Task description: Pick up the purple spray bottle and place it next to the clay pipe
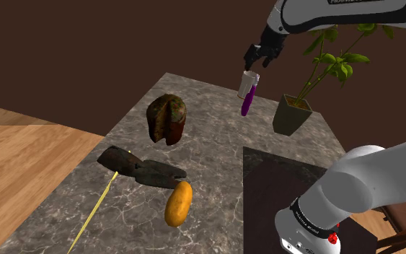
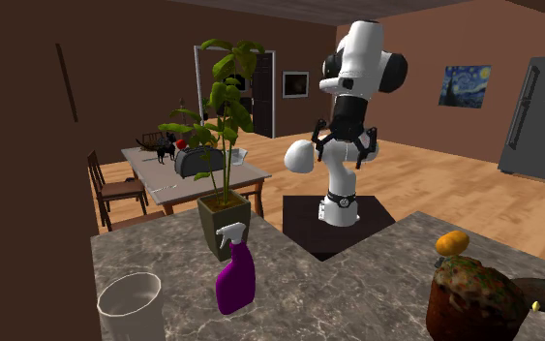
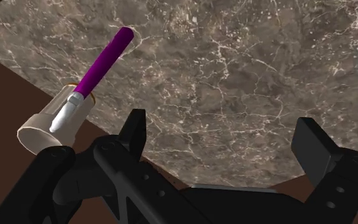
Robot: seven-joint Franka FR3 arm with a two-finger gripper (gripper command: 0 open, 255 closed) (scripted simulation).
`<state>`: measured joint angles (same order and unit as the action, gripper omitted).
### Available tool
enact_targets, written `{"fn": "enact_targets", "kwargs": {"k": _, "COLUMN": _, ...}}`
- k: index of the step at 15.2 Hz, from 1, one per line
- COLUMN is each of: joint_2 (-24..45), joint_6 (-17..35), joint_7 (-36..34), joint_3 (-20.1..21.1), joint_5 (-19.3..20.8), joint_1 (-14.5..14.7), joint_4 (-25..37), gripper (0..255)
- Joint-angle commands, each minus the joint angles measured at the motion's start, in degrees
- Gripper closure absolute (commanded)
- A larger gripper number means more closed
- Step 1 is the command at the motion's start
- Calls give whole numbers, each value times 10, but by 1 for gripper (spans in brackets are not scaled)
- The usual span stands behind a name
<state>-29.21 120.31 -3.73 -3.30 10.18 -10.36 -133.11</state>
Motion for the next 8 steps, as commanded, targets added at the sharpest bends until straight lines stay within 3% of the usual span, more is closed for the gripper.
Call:
{"fn": "enact_targets", "kwargs": {"k": 1, "joint_2": 36, "joint_6": 32, "joint_7": -7, "joint_3": -12, "joint_5": 7, "joint_1": -14, "joint_4": 8, "gripper": 0}}
{"fn": "enact_targets", "kwargs": {"k": 8, "joint_2": 143, "joint_6": 114, "joint_7": -42, "joint_3": -45, "joint_5": 22, "joint_1": -53, "joint_4": 45, "gripper": 0}}
